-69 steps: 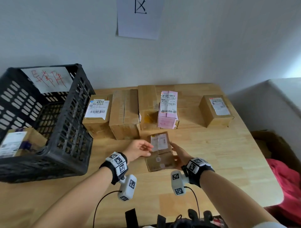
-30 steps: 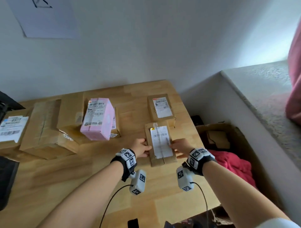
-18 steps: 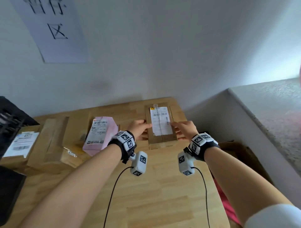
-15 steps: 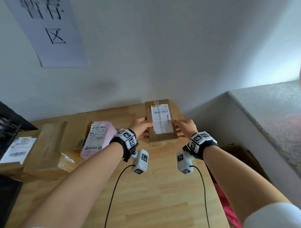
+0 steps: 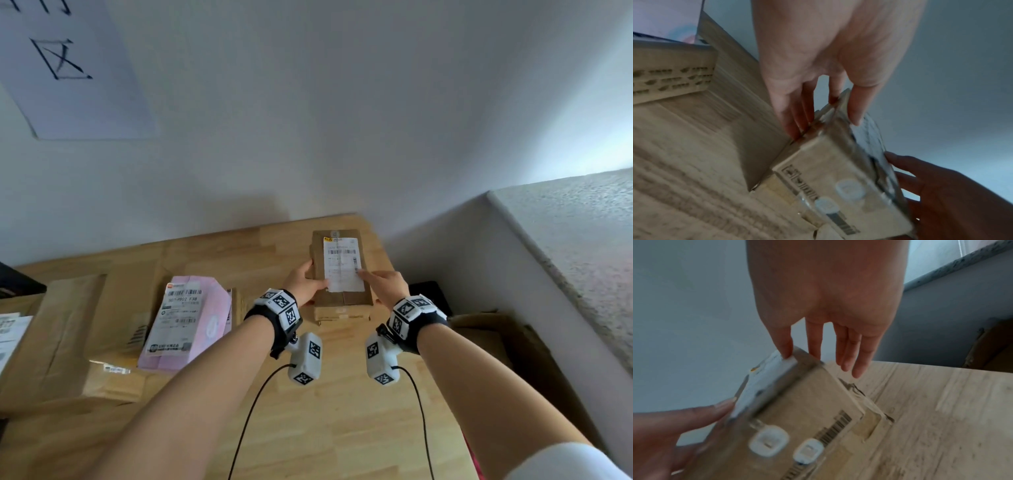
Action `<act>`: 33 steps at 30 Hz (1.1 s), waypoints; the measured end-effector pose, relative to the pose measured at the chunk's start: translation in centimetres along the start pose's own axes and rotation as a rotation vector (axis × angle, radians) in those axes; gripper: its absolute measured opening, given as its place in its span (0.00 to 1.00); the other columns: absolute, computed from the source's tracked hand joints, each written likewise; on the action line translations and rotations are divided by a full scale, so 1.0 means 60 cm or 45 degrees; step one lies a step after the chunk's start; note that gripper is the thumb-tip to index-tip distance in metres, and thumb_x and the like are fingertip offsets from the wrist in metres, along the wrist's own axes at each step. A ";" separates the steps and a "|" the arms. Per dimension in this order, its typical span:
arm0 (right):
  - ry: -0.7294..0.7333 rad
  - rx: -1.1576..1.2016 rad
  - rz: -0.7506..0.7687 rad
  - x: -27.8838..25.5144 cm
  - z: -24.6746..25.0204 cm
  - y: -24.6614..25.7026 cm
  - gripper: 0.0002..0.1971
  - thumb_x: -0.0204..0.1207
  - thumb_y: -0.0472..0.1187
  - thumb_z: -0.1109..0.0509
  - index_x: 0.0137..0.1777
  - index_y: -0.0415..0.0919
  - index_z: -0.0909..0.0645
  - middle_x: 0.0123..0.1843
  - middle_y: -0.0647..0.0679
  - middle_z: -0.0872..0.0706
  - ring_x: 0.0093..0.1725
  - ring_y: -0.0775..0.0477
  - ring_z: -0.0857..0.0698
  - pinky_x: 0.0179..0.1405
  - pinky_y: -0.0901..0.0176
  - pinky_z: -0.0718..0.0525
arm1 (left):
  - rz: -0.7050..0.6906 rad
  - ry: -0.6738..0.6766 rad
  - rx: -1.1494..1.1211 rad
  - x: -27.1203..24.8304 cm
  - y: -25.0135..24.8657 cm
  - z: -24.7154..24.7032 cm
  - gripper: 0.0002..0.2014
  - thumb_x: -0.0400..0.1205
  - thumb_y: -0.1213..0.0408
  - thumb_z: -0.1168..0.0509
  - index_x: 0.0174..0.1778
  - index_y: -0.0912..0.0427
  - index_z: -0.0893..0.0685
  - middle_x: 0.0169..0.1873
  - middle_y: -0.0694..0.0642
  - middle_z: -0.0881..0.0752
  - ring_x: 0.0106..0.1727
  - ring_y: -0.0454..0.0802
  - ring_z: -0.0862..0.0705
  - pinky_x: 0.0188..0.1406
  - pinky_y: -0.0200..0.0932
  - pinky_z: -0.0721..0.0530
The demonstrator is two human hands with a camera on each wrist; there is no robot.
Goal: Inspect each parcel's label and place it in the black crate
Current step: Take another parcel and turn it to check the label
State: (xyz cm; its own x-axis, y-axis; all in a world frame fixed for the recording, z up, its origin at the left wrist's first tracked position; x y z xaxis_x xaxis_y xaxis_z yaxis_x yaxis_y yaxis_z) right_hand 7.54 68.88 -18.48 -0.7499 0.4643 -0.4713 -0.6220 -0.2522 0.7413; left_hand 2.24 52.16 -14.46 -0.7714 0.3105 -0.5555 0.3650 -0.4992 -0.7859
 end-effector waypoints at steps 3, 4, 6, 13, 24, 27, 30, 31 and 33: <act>-0.050 0.047 0.012 0.010 0.002 0.001 0.12 0.78 0.57 0.34 0.42 0.50 0.16 0.35 0.55 0.15 0.37 0.51 0.17 0.48 0.54 0.15 | -0.020 0.021 -0.087 0.011 0.002 -0.005 0.34 0.81 0.68 0.33 0.81 0.51 0.38 0.70 0.58 0.20 0.61 0.56 0.15 0.58 0.54 0.15; -0.077 0.079 0.005 0.015 0.004 0.004 0.11 0.78 0.56 0.33 0.42 0.50 0.16 0.35 0.55 0.16 0.36 0.51 0.18 0.47 0.55 0.16 | -0.018 0.032 -0.116 0.016 0.001 -0.008 0.34 0.81 0.68 0.33 0.81 0.51 0.39 0.70 0.58 0.21 0.61 0.56 0.15 0.57 0.54 0.15; -0.103 0.105 -0.005 0.022 0.007 0.010 0.11 0.77 0.55 0.33 0.44 0.50 0.15 0.36 0.54 0.15 0.38 0.50 0.16 0.46 0.56 0.17 | -0.022 0.021 -0.120 0.023 0.000 -0.013 0.35 0.81 0.67 0.33 0.82 0.51 0.40 0.71 0.56 0.22 0.62 0.55 0.17 0.60 0.56 0.16; -0.045 0.149 0.012 0.040 -0.010 -0.001 0.19 0.74 0.65 0.37 0.54 0.54 0.19 0.45 0.56 0.14 0.46 0.50 0.13 0.52 0.48 0.13 | -0.002 -0.005 -0.211 0.039 0.017 -0.020 0.34 0.81 0.62 0.33 0.81 0.44 0.40 0.73 0.48 0.26 0.72 0.54 0.25 0.69 0.61 0.26; -0.026 0.228 0.012 0.002 -0.036 -0.001 0.16 0.80 0.60 0.40 0.55 0.49 0.23 0.49 0.48 0.14 0.50 0.43 0.14 0.52 0.46 0.14 | 0.089 0.056 -0.400 0.016 0.046 -0.019 0.31 0.85 0.66 0.40 0.81 0.42 0.43 0.72 0.56 0.23 0.68 0.61 0.21 0.53 0.58 0.19; 0.006 0.209 -0.014 -0.012 -0.041 0.004 0.21 0.82 0.60 0.43 0.63 0.46 0.23 0.50 0.48 0.16 0.53 0.42 0.15 0.56 0.43 0.15 | 0.067 0.010 -0.364 0.002 0.046 -0.018 0.29 0.85 0.67 0.41 0.81 0.46 0.41 0.73 0.57 0.24 0.68 0.59 0.21 0.52 0.52 0.21; 0.079 0.106 -0.019 -0.033 -0.037 0.023 0.28 0.85 0.59 0.53 0.73 0.42 0.28 0.64 0.43 0.18 0.65 0.38 0.20 0.67 0.43 0.22 | 0.035 -0.010 -0.251 -0.013 0.038 -0.006 0.30 0.85 0.58 0.39 0.82 0.48 0.43 0.78 0.56 0.30 0.73 0.58 0.27 0.65 0.57 0.23; 0.073 0.088 -0.016 -0.041 -0.034 0.030 0.29 0.85 0.59 0.55 0.77 0.42 0.32 0.71 0.41 0.22 0.70 0.37 0.23 0.70 0.45 0.26 | 0.034 -0.025 -0.204 -0.017 0.036 0.002 0.32 0.84 0.53 0.39 0.83 0.49 0.44 0.80 0.56 0.35 0.76 0.59 0.30 0.70 0.60 0.26; -0.013 0.067 -0.002 -0.055 -0.032 0.043 0.29 0.86 0.57 0.53 0.83 0.43 0.43 0.78 0.40 0.29 0.75 0.37 0.28 0.71 0.47 0.30 | 0.045 -0.060 -0.151 -0.029 0.034 0.023 0.34 0.83 0.49 0.39 0.83 0.51 0.45 0.82 0.56 0.40 0.78 0.59 0.33 0.72 0.60 0.27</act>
State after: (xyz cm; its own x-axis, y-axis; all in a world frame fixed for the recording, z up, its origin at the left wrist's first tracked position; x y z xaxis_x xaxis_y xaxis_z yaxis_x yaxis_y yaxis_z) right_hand 7.98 65.04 -15.94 -0.7464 0.4736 -0.4675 -0.6101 -0.2064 0.7650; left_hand 3.59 49.47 -14.73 -0.7794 0.2547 -0.5724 0.4494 -0.4094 -0.7940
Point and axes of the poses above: each hand's wrist, its own x-axis towards the middle knuckle, its own z-axis out of the back of the hand, y = z × x, the point moved 2 cm from there along x, towards the middle knuckle
